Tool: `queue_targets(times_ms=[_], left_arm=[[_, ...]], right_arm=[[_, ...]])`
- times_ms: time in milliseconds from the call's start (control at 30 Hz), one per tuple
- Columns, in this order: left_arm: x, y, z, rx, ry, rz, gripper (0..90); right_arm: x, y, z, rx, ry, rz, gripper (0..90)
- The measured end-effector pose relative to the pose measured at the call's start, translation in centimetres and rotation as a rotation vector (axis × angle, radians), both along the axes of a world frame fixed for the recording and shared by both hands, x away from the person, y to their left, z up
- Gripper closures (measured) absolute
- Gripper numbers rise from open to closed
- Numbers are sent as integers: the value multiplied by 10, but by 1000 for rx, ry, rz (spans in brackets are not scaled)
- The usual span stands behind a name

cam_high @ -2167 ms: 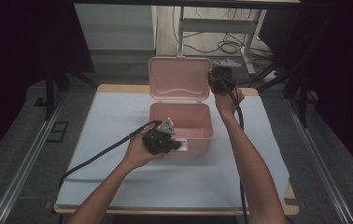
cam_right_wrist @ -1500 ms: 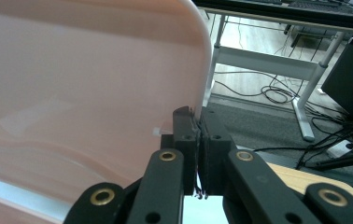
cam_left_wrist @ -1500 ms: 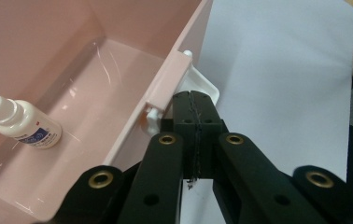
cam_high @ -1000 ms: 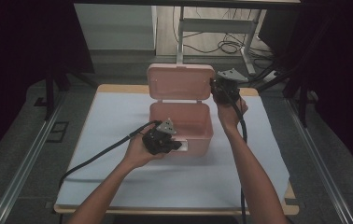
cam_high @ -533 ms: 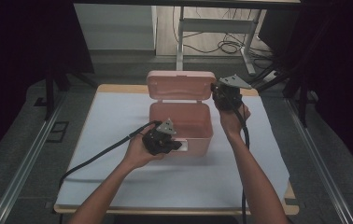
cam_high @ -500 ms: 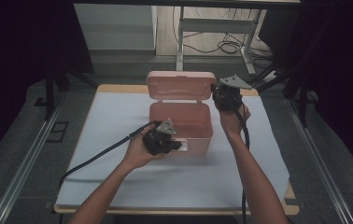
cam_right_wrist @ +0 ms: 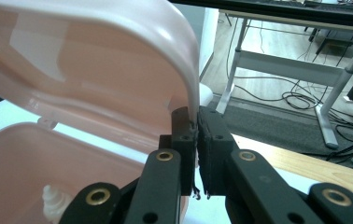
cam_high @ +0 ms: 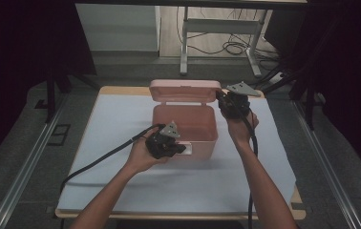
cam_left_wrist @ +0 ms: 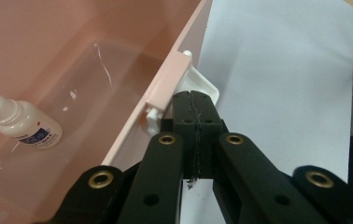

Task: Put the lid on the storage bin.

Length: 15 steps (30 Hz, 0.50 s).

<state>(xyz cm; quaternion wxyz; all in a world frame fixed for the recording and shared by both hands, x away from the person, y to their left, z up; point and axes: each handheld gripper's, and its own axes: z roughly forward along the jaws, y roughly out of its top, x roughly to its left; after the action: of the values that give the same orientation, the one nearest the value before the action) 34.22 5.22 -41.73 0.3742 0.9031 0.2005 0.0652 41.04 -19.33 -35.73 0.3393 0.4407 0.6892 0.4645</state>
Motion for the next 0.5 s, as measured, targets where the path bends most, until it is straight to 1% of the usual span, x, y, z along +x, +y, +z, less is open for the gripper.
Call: queue_targets(times_ms=[200,367,433,500], left_arm=[[0,0,0,1,0,0,900],[0,0,0,3,2,1,900],[0,-1,1,5,1,2,900],[0,-1,1,10,-2,1,900]], right_arm=[[-5,-3,-2,8,18,20,843],[-10,-8,-3,25,56,46,830],[-11,-8,-3,25,62,52,827],[-15,-10,-4,24,79,69,816]])
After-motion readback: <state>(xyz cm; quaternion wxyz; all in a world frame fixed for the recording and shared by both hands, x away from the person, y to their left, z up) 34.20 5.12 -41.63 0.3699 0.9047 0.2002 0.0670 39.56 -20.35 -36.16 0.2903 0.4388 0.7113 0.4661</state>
